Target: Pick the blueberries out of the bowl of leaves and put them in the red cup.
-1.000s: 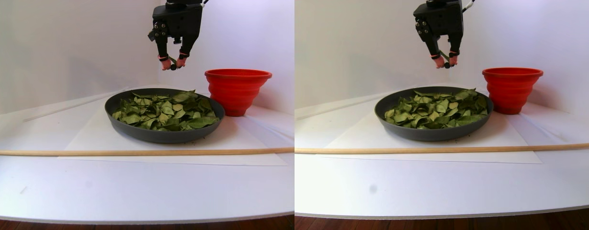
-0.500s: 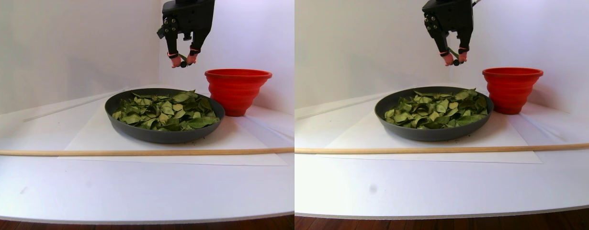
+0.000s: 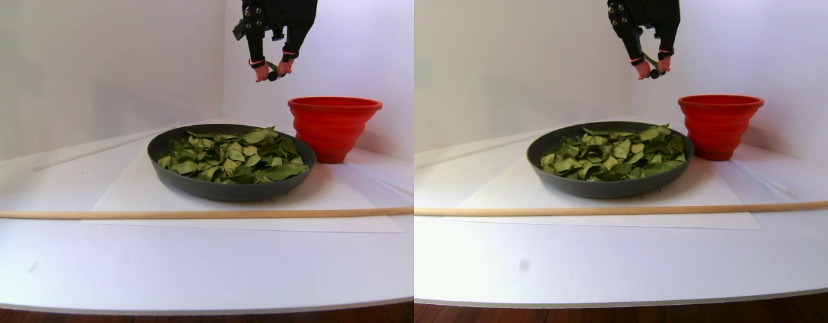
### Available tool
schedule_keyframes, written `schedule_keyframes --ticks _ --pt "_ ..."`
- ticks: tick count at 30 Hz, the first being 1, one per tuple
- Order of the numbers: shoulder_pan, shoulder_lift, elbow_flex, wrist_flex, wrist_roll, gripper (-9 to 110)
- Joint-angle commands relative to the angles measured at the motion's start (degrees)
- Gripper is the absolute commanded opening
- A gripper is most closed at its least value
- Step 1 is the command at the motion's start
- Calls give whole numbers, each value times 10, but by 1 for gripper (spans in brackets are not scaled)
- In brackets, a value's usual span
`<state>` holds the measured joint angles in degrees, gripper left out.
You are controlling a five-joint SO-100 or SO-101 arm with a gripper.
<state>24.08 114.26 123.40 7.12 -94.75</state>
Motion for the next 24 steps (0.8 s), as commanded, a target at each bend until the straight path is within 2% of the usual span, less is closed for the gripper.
schedule_keyframes --ticks 1,12,24 --pt "22 64 -8 1 -4 9" --pt "54 39 -33 -3 -6 9" --pt "91 -39 -61 -67 -24 9"
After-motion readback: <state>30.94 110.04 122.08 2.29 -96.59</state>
